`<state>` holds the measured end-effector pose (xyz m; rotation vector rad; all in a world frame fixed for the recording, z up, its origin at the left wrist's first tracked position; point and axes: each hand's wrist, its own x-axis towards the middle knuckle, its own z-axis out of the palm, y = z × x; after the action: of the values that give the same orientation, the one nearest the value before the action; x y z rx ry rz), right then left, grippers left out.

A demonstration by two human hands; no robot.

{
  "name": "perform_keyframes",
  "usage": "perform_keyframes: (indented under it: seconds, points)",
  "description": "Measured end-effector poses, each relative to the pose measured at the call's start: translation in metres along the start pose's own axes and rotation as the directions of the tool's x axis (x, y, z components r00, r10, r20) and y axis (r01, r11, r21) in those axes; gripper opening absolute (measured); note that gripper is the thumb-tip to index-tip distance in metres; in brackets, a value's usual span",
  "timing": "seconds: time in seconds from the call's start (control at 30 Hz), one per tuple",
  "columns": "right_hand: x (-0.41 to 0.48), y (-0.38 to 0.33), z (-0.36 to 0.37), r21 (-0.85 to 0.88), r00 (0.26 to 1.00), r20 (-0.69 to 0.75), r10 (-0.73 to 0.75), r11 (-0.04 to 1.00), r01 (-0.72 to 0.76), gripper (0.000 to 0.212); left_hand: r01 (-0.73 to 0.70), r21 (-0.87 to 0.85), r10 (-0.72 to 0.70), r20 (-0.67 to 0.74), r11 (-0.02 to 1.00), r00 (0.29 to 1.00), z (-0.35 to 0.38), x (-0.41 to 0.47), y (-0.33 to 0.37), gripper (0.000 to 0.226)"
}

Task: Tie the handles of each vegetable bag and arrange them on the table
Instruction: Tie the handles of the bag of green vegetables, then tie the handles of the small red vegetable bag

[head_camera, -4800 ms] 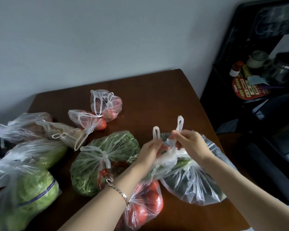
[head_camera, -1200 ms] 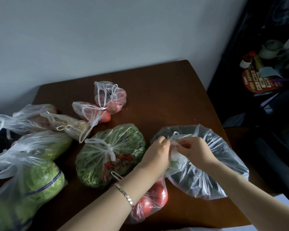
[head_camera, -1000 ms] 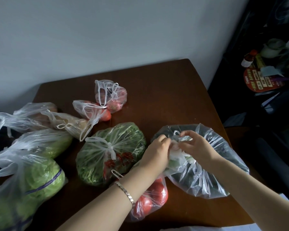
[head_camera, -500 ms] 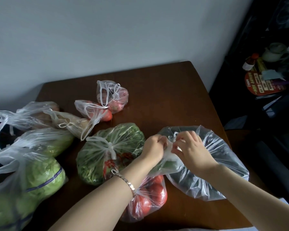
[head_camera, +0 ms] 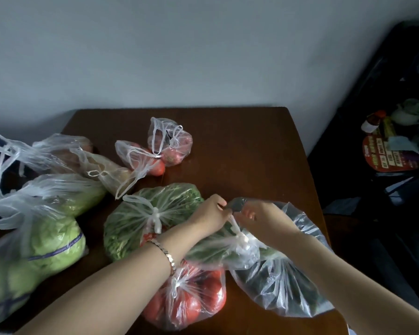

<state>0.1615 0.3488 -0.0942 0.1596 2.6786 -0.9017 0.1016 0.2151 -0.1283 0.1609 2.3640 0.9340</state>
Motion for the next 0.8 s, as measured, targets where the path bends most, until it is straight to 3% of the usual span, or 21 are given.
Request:
perform_keyframes:
  seconds: [0.1,0.3,0.47,0.67,0.73,0.8]
  points:
    - [0.028,-0.025,-0.01,0.032,0.996,-0.091,-0.021,0.999,0.024,0.029,-0.057,0.046,0.066,-0.231,0.997,0.971,-0.039,-0.002,-0.014,0.017]
    - [0.082,-0.096,0.017,0.003,0.997,0.001,-0.082,0.997,0.082,0.025,-0.007,0.164,0.064,-0.341,0.986,0.938,-0.128,0.002,-0.08,0.022]
    - [0.128,-0.157,0.066,-0.082,0.999,0.023,-0.033,0.996,0.035,0.02,-0.076,0.26,0.165,-0.338,0.963,0.927,-0.193,0.026,-0.139,0.016]
    - [0.177,-0.204,0.115,-0.409,0.996,0.038,-0.084,0.908,0.092,0.062,-0.145,0.414,0.292,-0.32,0.899,0.901,-0.247,0.073,-0.163,0.02]
    - [0.184,-0.208,0.122,-0.502,0.996,0.044,-0.077,0.86,0.089,0.058,-0.145,0.43,0.296,-0.308,0.891,0.904,-0.257,0.091,-0.16,0.025]
    - [0.192,-0.207,0.131,-0.513,0.997,0.024,-0.074,0.855,0.076,0.034,-0.162,0.499,0.313,-0.235,0.851,0.92,-0.262,0.116,-0.163,0.037]
